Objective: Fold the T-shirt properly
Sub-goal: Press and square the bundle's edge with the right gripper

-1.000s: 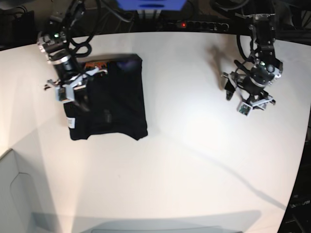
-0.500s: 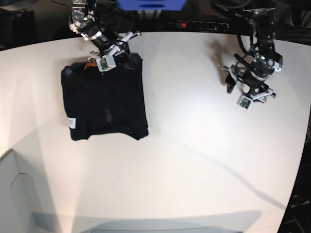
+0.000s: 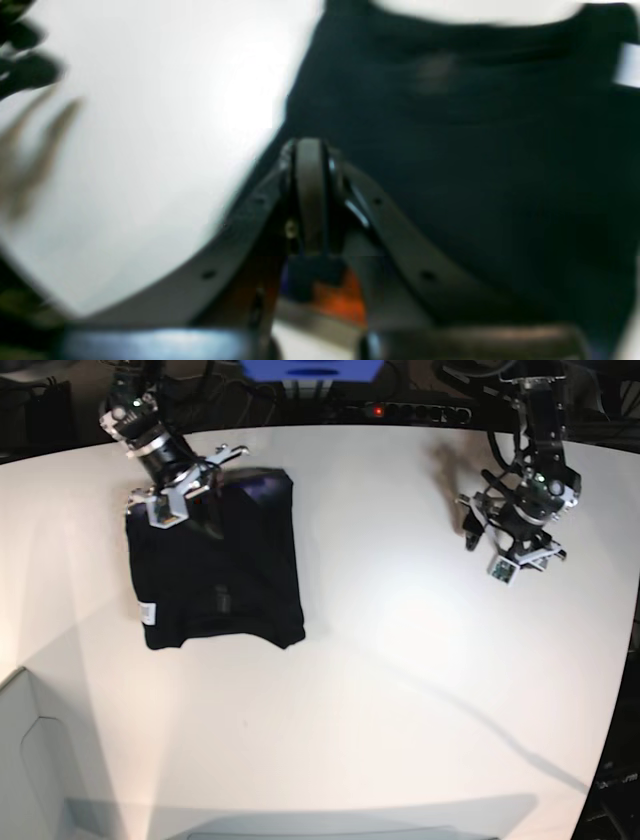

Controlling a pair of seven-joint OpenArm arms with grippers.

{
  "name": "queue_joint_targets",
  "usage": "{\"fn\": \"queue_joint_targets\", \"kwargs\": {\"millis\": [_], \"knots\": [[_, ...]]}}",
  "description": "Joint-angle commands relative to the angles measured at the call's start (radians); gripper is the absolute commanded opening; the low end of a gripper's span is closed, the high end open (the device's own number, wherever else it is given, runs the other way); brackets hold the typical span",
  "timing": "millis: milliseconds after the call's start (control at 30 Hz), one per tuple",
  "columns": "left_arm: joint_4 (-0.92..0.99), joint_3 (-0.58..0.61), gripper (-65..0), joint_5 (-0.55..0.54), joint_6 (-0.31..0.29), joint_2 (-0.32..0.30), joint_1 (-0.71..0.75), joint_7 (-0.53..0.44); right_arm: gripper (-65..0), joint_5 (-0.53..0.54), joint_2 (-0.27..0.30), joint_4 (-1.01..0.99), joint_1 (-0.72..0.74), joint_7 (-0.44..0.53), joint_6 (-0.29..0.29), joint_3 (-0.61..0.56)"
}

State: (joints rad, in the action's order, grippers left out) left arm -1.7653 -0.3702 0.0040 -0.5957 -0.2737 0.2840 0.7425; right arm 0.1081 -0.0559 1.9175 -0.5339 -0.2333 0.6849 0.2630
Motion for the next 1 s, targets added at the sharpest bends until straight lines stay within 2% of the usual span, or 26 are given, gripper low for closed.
{"fn": "queue_joint_targets", "kwargs": {"millis": [0,167,367,467,600,767,967], "knots": [[-0.017,-0.005,-24.6,-0.005,0.006,-0.009,0.004,-0.013,-65.0,0.012,0.001,0.015,0.027,0.024,0.013,0.035],[-0.023,-0.005,-24.6,-0.005,0.006,-0.009,0.017,-0.014,-65.0,0.012,0.008,-0.114,0.073,0.007,0.013,0.129],[-0.023,-0.005,-24.6,-0.005,0.006,-0.009,0.021,-0.014,-65.0,0.012,0.028,-0.339,0.093,0.102,0.013,0.149],[-0.023,-0.005,-24.6,-0.005,0.006,-0.009,0.021,-0.014,-65.0,0.012,0.028,-0.312,0.082,0.151,0.013,0.15],[-0.031,-0.005,-24.6,-0.005,0.006,-0.009,0.024,-0.008,-65.0,0.012,0.024,-0.171,0.079,0.156,0.013,0.15],[-0.077,-0.006,-24.6,-0.005,0.007,-0.009,0.06,-0.011,-65.0,0.009,0.023,-0.086,0.169,0.093,0.013,0.147],[-0.095,-0.006,-24.6,-0.005,0.012,-0.009,0.105,-0.013,-65.0,0.005,0.049,-0.181,0.346,-0.015,0.013,0.149]]}}
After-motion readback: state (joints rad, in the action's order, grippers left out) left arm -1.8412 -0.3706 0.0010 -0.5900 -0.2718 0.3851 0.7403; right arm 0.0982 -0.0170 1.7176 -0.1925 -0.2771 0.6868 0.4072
